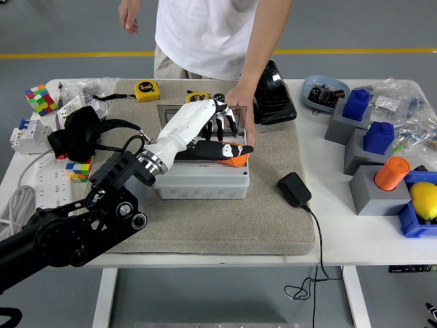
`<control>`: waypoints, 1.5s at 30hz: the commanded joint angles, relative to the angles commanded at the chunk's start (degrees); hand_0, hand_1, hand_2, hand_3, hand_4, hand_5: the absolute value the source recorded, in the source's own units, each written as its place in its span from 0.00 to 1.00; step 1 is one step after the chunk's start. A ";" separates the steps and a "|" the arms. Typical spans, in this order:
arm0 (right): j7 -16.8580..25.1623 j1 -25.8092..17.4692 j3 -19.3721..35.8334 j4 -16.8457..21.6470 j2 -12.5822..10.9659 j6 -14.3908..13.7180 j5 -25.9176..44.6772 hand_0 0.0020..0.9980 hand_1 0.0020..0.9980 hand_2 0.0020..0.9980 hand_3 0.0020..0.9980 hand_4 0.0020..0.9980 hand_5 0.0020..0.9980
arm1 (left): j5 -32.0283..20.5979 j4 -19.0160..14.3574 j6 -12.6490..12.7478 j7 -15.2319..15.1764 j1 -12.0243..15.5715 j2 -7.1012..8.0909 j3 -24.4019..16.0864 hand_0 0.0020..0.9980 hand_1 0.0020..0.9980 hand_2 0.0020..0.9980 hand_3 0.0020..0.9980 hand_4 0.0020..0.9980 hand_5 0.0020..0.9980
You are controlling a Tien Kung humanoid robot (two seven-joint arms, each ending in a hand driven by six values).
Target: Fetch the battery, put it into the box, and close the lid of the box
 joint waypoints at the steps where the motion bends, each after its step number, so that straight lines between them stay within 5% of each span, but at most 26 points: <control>1: 0.03 0.01 0.08 0.02 -0.02 0.01 -0.02 0.63 0.66 0.66 0.54 0.96 0.44 | -0.33 -0.89 -0.61 0.20 0.52 0.69 -0.26 0.21 0.44 0.43 0.55 1.00 0.62; 5: 0.16 0.06 0.36 0.12 -0.11 -0.01 -0.15 0.63 0.66 0.66 0.54 0.96 0.44 | -0.18 -3.88 -2.52 0.56 2.63 3.52 -0.86 0.21 0.44 0.43 0.55 1.00 0.62; 6: 0.19 0.07 0.47 0.12 -0.10 -0.02 -0.19 0.63 0.66 0.66 0.54 0.96 0.44 | -0.23 -4.49 -2.88 0.43 3.26 4.30 -0.92 0.30 0.56 0.56 0.59 1.00 0.67; 9: 0.25 0.06 0.57 0.14 -0.11 0.05 -0.24 0.63 0.66 0.66 0.54 0.96 0.44 | -0.66 -5.50 -3.52 -0.15 4.30 5.75 -0.76 0.30 0.56 0.56 0.59 1.00 0.67; 16: 0.23 0.08 0.74 0.06 -0.10 0.23 -0.24 0.63 0.66 0.66 0.54 0.96 0.44 | -1.00 -6.16 -4.71 -1.43 4.94 7.17 0.11 0.30 0.56 0.56 0.56 1.00 0.68; 45: 0.24 0.34 0.21 0.20 0.10 0.05 0.00 0.63 0.66 0.66 0.54 0.96 0.44 | -3.95 1.04 -5.32 -3.33 -0.50 1.13 5.80 0.30 0.56 0.60 0.61 1.00 0.69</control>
